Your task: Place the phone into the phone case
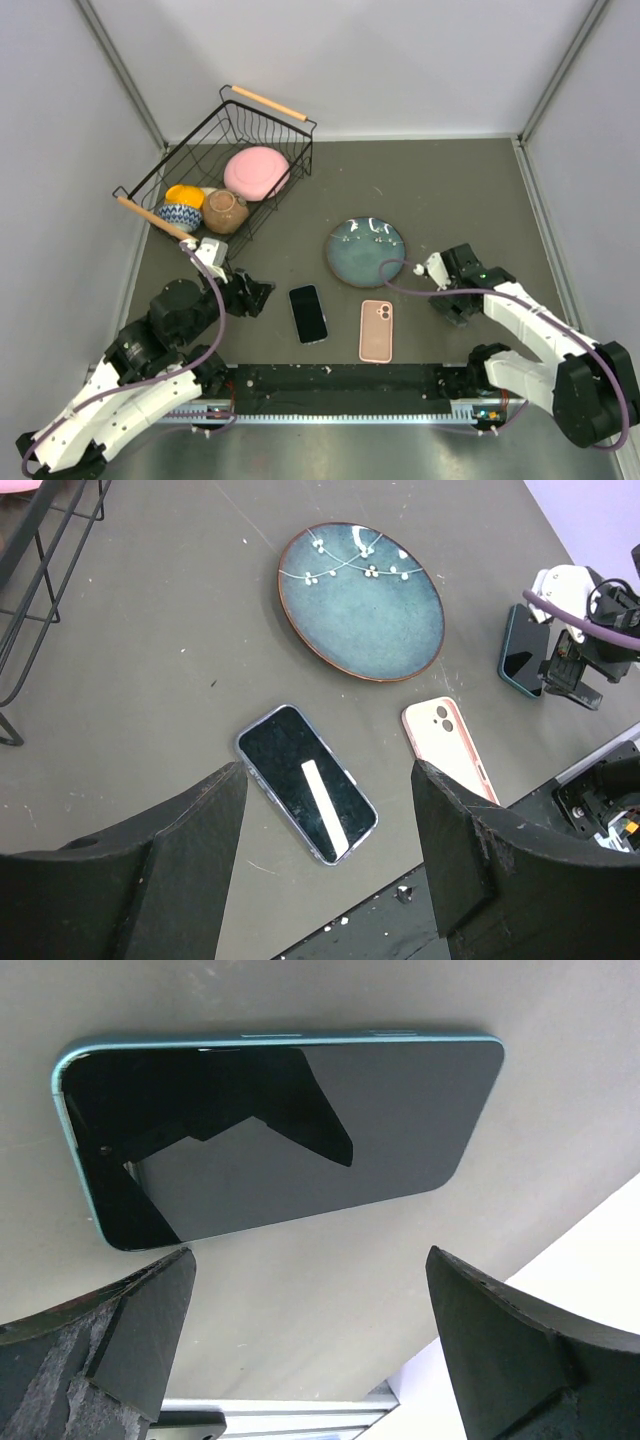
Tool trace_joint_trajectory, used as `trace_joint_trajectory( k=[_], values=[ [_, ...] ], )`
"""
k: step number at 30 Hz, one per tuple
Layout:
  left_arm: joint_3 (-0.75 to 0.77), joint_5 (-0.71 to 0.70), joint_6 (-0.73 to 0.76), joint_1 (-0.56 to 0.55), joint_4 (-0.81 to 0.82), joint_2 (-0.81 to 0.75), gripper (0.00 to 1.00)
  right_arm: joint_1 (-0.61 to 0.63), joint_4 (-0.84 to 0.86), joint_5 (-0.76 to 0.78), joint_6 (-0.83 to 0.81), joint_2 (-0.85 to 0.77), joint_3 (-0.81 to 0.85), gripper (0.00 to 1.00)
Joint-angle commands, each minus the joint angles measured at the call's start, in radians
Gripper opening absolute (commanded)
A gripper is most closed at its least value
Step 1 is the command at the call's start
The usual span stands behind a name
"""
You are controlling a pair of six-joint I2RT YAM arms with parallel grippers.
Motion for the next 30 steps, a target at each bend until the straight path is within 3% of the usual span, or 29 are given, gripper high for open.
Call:
trace_joint_trajectory(
  k=[1, 9, 20, 30],
  values=[
    [0.014, 0.002, 0.009, -0.001, 0.046, -0.015, 0.72, 0.034, -0.01, -0.036, -0.023, -0.017, -0.01, 0.99],
    [0.011, 0.002, 0.006, -0.002, 0.046, -0.017, 0.72, 0.05, 0.08, -0.032, -0.043, 0.063, 0.018, 0.99],
    [-0.004, 0.031, -0.003, -0.002, 0.057, -0.043, 0.72, 0.048, 0.273, 0.042, -0.05, 0.316, 0.148, 0.99],
    [-0.009, 0.022, -0.005, -0.005, 0.055, -0.057, 0.72, 0.014, 0.387, -0.007, -0.062, 0.543, 0.314, 0.99]
  ],
)
